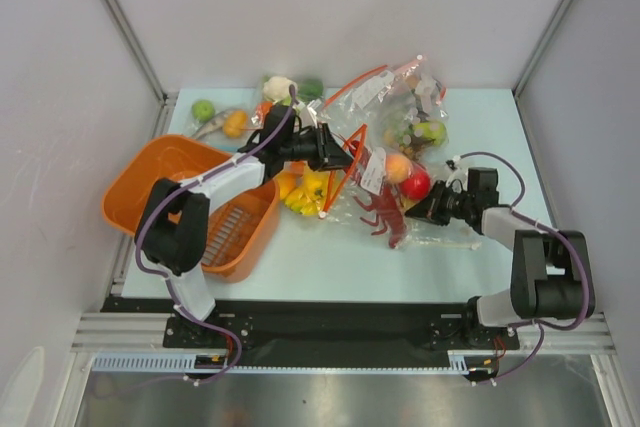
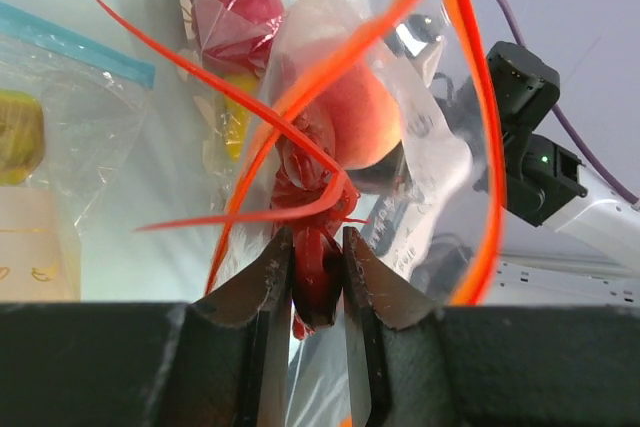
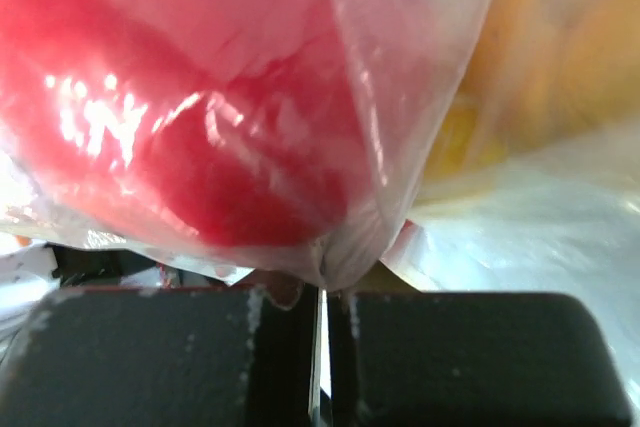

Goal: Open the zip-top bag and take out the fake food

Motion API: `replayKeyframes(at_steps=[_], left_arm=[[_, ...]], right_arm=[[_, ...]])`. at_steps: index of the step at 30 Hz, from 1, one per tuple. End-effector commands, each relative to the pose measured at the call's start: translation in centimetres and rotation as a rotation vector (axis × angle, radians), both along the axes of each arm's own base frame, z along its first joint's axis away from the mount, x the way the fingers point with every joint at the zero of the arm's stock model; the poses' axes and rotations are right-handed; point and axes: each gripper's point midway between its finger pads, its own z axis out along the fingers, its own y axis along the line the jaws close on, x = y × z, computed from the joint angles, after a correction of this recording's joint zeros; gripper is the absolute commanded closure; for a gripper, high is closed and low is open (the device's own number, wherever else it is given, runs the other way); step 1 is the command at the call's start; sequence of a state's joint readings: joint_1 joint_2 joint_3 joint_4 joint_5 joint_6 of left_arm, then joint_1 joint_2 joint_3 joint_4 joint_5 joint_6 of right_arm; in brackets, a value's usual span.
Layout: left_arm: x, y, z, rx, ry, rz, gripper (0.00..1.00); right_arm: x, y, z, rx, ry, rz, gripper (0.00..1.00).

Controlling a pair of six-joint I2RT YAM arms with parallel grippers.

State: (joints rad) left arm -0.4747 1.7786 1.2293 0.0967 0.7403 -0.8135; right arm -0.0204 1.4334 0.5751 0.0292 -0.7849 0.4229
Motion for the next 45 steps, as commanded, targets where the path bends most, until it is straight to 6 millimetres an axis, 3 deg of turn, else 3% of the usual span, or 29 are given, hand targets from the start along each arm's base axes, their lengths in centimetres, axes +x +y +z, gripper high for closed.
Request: replayKeyframes(at_steps=[1,7,12,22,30,39,45], left_arm=[[0.3,0.2,3.8,-0.094,-0.069,-0.050,1.00],[-0.4,0.7,5.3,-0.128,-0.085,-0.095,1.00],[-0.9,1.0,6.1,-0.143,-0.113,-0.126,1.00],[0.4,3.1,7.4,-0.126,-0.178,-0.089,1.00],[-0.4,4.4,7.6,-0.050,-0.191,-0.142,1.00],[1.1,9.2,11.7,-0.047,-0.282,-0.016,1.00],[0.8,10.4,13.4,-0.059,-0.336,0.004,1.00]], right_arm=[[1.3,-2.4,1.9,-0.116,-0.075,-0.083,1.00],[2.2,-5.8,4.0,-0.266,-0.141,-0.212,1.00],[2.0,-7.0,3.6,-0.323,-0.129,-0.242,1.00],[1.7,-8.0,3.4,-0.357,-0.109,-0.274,1.00],[1.8,-8.8,3.3,-0.366,-0.093,-0.306,1.00],[1.6,-9.2,2.8,-0.365,-0.063,-0.321,1.00],[1.5,-9.2,2.7,-0.364,-0.056,-0.321,1.00]])
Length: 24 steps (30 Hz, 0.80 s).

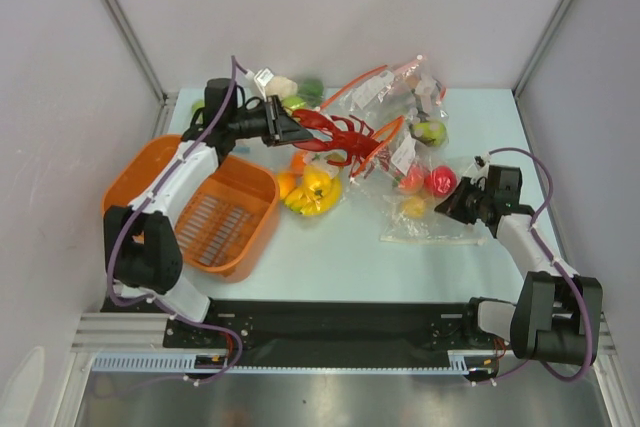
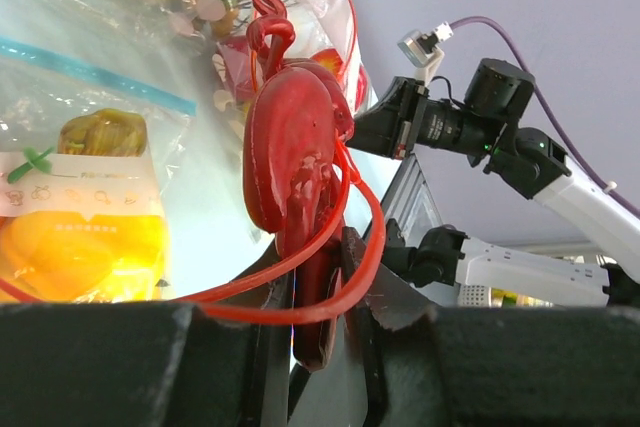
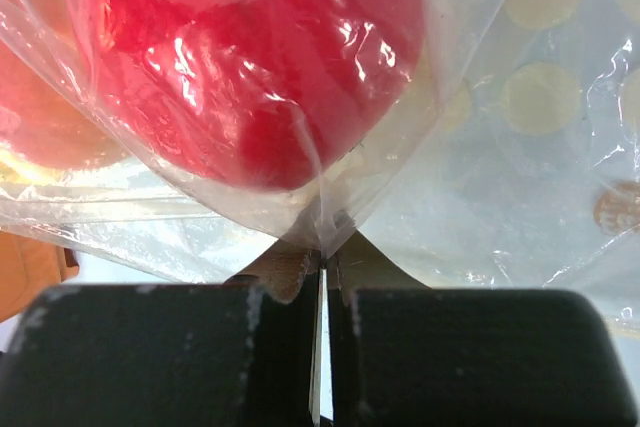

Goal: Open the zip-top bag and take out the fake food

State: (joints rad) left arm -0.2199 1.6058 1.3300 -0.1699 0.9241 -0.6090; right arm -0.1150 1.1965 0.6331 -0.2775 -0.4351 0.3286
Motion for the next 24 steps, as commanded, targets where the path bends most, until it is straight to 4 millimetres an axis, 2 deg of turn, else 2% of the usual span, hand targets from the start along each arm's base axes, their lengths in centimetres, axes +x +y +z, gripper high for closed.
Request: replayKeyframes(at_steps=[1,9,10,15,20,24], left_arm=[[-0.8,0.7,5.8,-0.047,-0.186,-0.022,1.00],[-0.5,2.0,8.1,-0.072,-0.278,0.061,1.00],[-0.3,2.0,9.0,-0.083,-0.327,0.072,1.00],[0.7,1.7,9.5,-0.148,-0.341,0.093,1.00],[0.7,-0.1,10.7,-0.195,-0.365,0.055,0.99],[0.4,-2.0,10.2,-0.219,-0.341,0.007,1.00]], right_arm=[[1.2,-1.5,1.0,-0.055,-0.037,-0.045,1.00],[1.1,-1.4,1.0,-0.046,-0.032,-0.047,1.00],[1.2,-1.3,1.1,-0.044,-0.037,-0.046,1.00],[1.3,-1.1,1.2,-0.027,-0.042,-0.039,1.00],[1.2,-1.0,1.2,-0.023,-0.044,-0.035,1.00],[1.2,-0.9,1.2,-0.019,-0.047,-0.033,1.00]])
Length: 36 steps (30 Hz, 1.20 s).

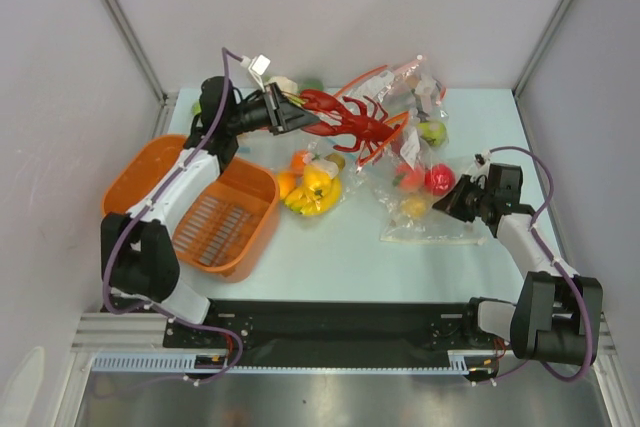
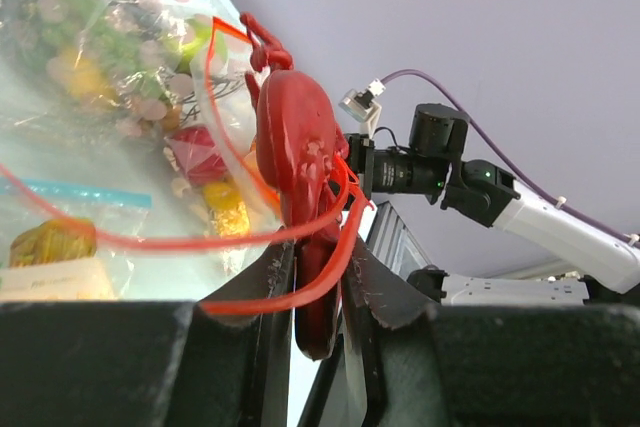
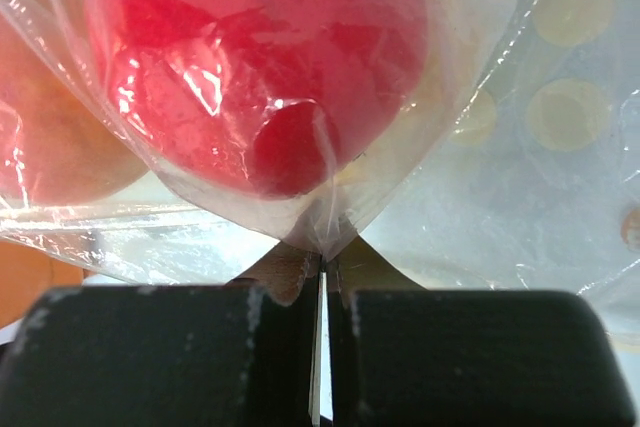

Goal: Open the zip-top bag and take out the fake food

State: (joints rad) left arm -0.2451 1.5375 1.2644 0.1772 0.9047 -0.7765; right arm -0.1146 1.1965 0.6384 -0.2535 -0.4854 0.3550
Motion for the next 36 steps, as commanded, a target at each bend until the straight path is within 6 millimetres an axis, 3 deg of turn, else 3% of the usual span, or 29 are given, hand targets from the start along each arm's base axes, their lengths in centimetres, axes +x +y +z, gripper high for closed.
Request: replayKeyframes(at_steps=[1,6,14,24,36], left_arm=[[0.3,-1.0,4.4,-0.079,-0.148,-0.013,1.00],[0.0,-2.1,3.6,-0.101,-0.141,-0.017,1.00],[1.1,-2.7,4.2,-0.169,-0.187,0.067,1.00],[1.6,-5.0,3.4,-0.175,-0.197,0.074,1.00],[1.9,-7.2,4.1,-0.229,-0.200,0.053,0.99]], right_arm=[[0.8,-1.7,0.3,-0.068,-0.022,-0.052,1.00],[0.7,-1.6,0.5,-0.064,-0.028,-0.047,1.00],[0.6,-1.5,0.5,-0.058,-0.030,-0.045,1.00],[0.6,-1.4,0.6,-0.054,-0.036,-0.044,1.00],[0.6,-1.2,0.5,-0.046,-0.038,-0.037,1.00]])
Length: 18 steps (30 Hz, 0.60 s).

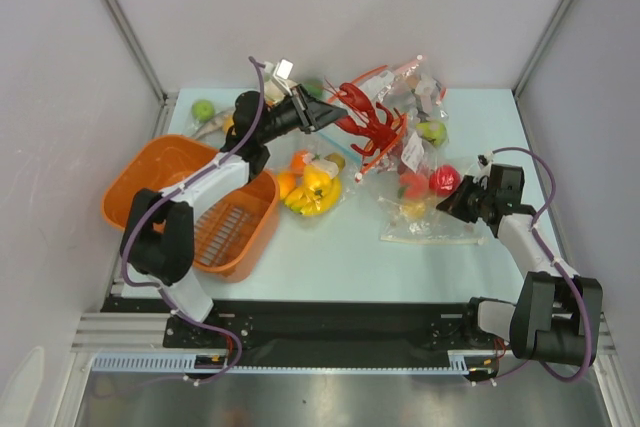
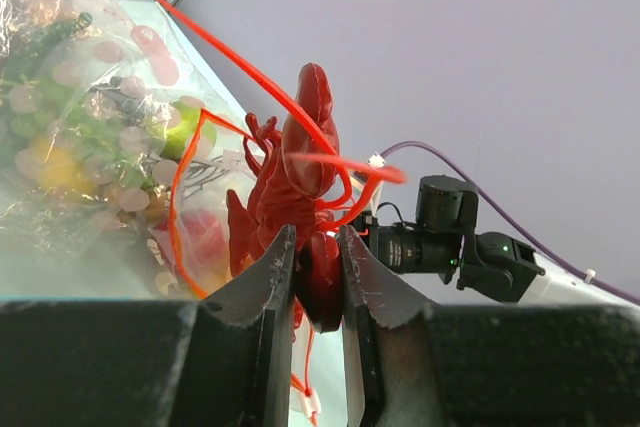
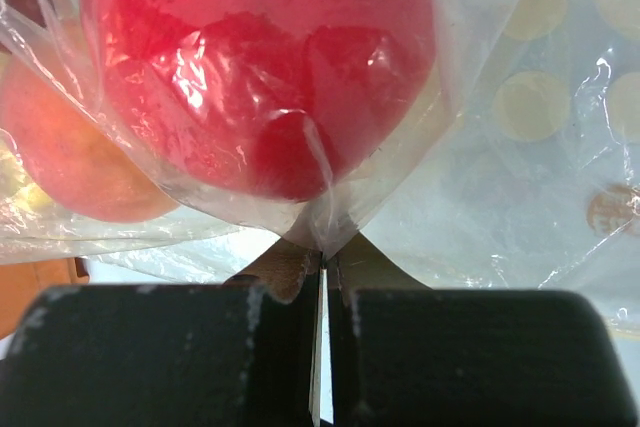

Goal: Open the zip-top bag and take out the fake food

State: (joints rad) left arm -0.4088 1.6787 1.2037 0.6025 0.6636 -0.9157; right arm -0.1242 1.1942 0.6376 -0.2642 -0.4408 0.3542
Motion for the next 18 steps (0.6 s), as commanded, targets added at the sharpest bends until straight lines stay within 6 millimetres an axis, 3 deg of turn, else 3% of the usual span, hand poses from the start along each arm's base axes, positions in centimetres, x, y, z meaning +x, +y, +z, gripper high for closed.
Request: replayKeyframes(at_steps=[1,11,18], left_arm=[[-0.6,-1.0,4.8,-0.086,-0.121,-0.021,1.00],[-0.4,-1.1,6.1,-0.078,-0.150,-0.006,1.00],[-1.2,-0.7,8.8,-0.148,-0.179,-0.024,1.00]], right_arm=[[0.6,-0.3,0.9,-0.018,-0.051,0.004,1.00],[0.4,-0.4,0.7,-0.022,-0.047,0.003,1.00],[0.3,-0.4,0.6,-0.028,-0.043,0.000,1.00]])
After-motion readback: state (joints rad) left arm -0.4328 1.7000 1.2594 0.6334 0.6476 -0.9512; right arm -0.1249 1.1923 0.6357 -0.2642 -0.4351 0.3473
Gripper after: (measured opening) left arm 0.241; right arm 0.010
